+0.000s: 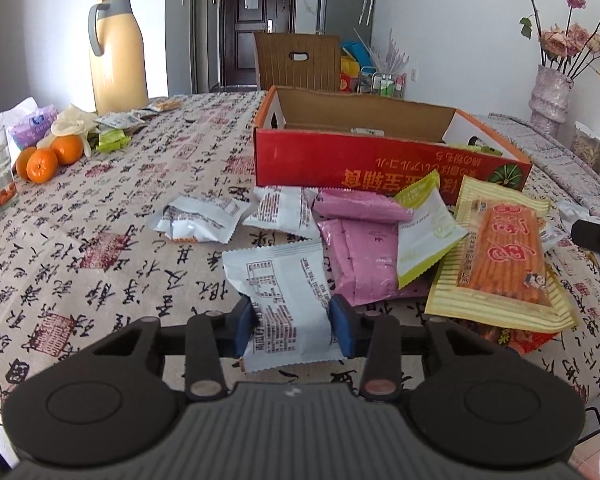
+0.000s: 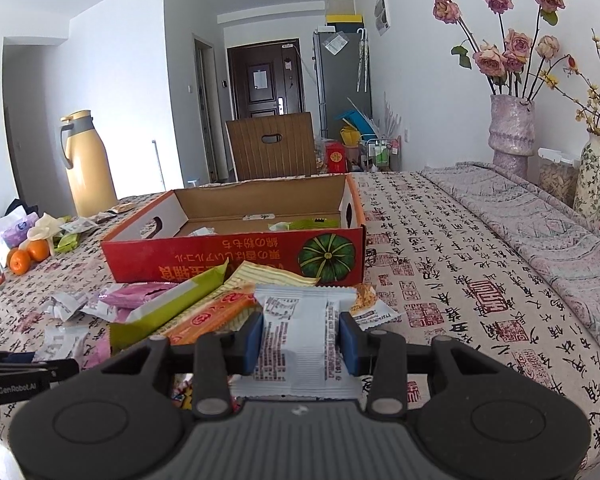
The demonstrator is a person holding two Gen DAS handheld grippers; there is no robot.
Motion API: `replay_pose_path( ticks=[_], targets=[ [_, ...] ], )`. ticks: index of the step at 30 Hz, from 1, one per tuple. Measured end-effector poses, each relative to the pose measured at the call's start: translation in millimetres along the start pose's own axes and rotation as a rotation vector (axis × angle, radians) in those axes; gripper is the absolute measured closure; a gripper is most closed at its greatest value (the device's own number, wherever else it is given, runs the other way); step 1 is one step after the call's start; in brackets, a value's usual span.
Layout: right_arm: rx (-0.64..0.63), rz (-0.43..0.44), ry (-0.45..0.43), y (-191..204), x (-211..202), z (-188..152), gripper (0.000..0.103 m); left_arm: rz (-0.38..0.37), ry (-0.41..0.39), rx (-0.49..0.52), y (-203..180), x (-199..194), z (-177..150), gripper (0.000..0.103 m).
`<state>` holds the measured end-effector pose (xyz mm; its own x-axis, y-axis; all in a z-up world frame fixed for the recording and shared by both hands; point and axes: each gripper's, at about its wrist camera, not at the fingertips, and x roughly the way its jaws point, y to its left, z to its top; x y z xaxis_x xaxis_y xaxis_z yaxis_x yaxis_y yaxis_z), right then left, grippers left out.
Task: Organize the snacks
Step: 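Grasp a white snack packet with the left gripper while the right holds its packet, then carry both white packets over the box and open both grippers to drop them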
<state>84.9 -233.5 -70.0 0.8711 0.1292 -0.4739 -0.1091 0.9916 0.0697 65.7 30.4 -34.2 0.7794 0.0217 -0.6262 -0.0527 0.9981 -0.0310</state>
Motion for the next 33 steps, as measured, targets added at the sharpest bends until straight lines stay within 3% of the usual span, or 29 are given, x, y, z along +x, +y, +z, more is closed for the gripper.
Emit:
replay_pose_path(
  ticks=[17,33],
  targets=[
    [-0.004,0.013,-0.028,4,5,14,0.064,-0.005,-0.112,0.007,-2,-16,36,0.062],
    [-0.006,0.023,-0.063,8,40,51,0.064,-0.045,-0.201,0.016,-20,5,95,0.062]
  ],
)
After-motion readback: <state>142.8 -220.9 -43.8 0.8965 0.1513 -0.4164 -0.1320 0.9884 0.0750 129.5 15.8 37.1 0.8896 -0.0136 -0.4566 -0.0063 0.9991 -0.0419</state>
